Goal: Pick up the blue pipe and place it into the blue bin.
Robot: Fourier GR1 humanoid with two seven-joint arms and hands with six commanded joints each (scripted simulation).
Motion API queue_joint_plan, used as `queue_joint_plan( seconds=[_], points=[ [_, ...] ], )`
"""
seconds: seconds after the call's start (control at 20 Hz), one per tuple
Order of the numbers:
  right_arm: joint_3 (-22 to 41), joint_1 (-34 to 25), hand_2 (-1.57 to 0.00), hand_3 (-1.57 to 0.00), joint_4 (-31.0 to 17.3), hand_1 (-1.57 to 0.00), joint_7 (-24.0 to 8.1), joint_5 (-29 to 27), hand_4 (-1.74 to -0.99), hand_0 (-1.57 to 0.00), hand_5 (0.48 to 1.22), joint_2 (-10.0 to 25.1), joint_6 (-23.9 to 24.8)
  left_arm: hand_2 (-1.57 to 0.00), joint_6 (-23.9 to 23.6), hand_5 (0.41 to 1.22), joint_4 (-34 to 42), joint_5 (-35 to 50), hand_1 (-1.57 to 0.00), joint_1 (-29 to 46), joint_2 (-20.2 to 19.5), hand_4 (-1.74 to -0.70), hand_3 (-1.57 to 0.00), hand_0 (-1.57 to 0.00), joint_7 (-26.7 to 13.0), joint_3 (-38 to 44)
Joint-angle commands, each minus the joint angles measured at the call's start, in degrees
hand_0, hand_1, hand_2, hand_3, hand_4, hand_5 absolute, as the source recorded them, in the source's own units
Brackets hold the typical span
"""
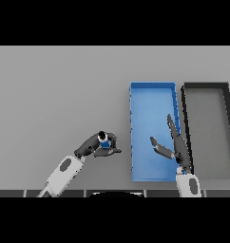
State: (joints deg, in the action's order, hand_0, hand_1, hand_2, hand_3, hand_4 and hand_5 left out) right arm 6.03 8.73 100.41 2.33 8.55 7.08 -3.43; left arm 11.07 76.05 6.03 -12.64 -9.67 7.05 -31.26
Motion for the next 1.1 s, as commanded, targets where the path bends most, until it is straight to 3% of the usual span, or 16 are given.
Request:
queue_joint_plan(
  seconds=[0.0,0.15,0.35,0.5,0.9,1.05],
  points=[
    [0.61,0.52,0.00,0.00,0.51,0.00,0.53,0.30,-1.196,0.00,0.604,-0.29,-0.10,-1.14,0.50,1.034,0.30,-0.02,-1.11,0.16,-0.19,-1.57,-1.10,-1.02,-0.17,-0.36],
    [0.44,-1.05,0.00,0.00,-0.22,0.00,-0.59,0.74,-1.191,0.00,0.602,-0.20,0.28,-1.35,-0.61,1.125,0.15,-1.28,-1.34,0.64,-0.24,-1.65,-1.27,-1.29,3.64,-1.47],
    [0.21,-1.10,0.00,0.00,-1.17,0.00,-0.07,0.70,-1.189,0.00,0.603,-0.30,0.35,-1.48,-2.89,1.182,3.27,-0.81,-1.48,0.49,0.81,-1.70,-1.41,-1.46,3.67,-1.03],
    [0.32,-0.81,0.00,0.00,-0.99,0.00,0.54,1.15,-1.183,0.00,0.606,-0.07,0.42,-1.52,-3.87,1.201,6.61,-0.89,-1.52,0.40,2.19,-1.72,-1.45,-1.51,4.15,-1.91],
    [0.09,0.36,0.00,0.00,-0.18,0.00,2.82,1.28,-1.136,0.00,0.604,0.37,0.50,-1.56,-3.18,1.218,14.48,1.03,-1.56,-2.32,1.44,-1.74,-1.49,-1.56,-3.45,-2.46],
    [0.03,-0.27,0.00,0.00,-0.42,0.00,0.85,1.29,-1.127,0.00,0.605,-0.34,1.16,-1.57,-3.51,1.219,14.66,-0.24,-1.57,-2.23,1.48,-1.74,-1.50,-1.57,-4.32,-3.28]
  ],
)
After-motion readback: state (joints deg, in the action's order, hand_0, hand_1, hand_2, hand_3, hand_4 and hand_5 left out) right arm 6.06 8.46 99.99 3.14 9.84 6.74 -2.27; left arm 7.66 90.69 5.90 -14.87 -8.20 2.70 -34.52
